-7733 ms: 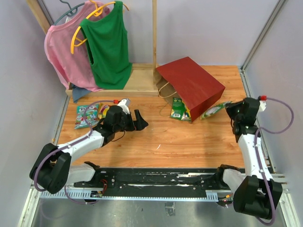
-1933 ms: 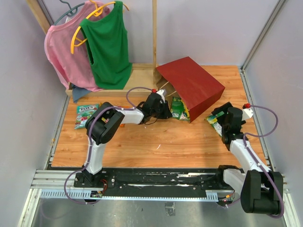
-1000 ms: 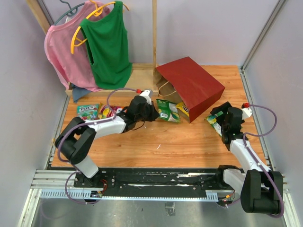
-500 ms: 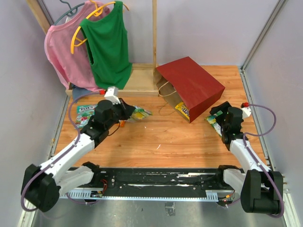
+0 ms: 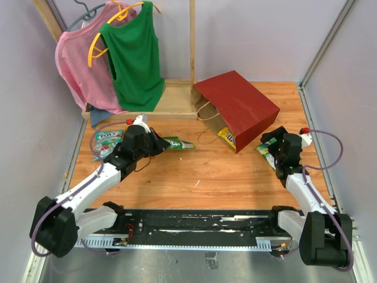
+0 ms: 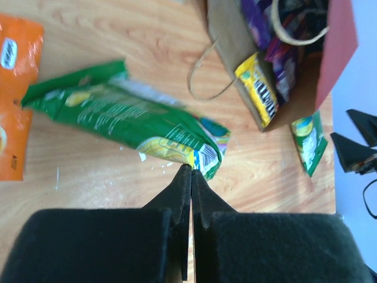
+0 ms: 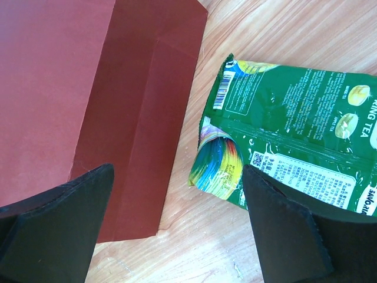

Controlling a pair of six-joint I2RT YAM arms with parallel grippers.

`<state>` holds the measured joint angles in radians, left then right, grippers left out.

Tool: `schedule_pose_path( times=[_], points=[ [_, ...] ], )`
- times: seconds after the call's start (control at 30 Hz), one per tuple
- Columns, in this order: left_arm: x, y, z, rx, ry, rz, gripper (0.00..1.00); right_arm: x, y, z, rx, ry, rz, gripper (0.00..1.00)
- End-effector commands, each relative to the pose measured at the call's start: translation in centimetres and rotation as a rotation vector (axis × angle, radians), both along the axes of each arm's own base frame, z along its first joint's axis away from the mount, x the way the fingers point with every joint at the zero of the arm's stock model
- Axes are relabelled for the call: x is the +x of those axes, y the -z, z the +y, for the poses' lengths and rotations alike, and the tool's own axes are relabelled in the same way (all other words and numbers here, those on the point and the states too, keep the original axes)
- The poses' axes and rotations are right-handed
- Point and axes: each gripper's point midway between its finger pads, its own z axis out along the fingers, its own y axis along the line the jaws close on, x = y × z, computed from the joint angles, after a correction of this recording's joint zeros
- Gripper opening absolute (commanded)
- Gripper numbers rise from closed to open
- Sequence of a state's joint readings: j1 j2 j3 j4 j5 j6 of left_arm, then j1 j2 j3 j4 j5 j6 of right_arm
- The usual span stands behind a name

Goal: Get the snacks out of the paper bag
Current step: Place the snack at the center of the board.

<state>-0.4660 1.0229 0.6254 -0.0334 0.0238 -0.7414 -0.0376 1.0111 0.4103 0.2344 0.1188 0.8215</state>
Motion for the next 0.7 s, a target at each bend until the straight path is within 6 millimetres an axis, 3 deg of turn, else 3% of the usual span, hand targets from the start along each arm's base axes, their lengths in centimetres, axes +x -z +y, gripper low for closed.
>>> schedule_pose_path(
  times=[0.0,0.1,0.37,0.47,0.6,0.67],
  points=[
    [-0.1,2.3,-1.4,-0.067,0.019,0.12,0.01,0.3,-1.2,0.3,0.011,-0.006,-0.036,0.91],
    [-0.2,2.3,-1.9,-0.091,0.035,0.127,0.01,0.2,-1.2,0.1,0.005,-0.002,-0.032,0.91],
    [-1.6,-3.5,-1.6,-0.187,0.041,0.023,0.01,0.3,-1.0,0.3,0.012,-0.007,-0.03,0.92],
    [-2.5,-4.7,-1.2,-0.22,0.033,0.012,0.0,0.3,-1.0,0.4,0.017,-0.012,-0.028,0.91],
    [-4.1,-5.6,-2.2,-0.315,0.094,0.038,0.01,0.3,-1.1,0.4,0.015,-0.011,-0.029,0.91],
    [-5.0,-5.1,-3.3,-0.393,0.136,0.107,0.01,0.2,-1.2,0.4,0.016,-0.011,-0.032,0.91]
  ],
)
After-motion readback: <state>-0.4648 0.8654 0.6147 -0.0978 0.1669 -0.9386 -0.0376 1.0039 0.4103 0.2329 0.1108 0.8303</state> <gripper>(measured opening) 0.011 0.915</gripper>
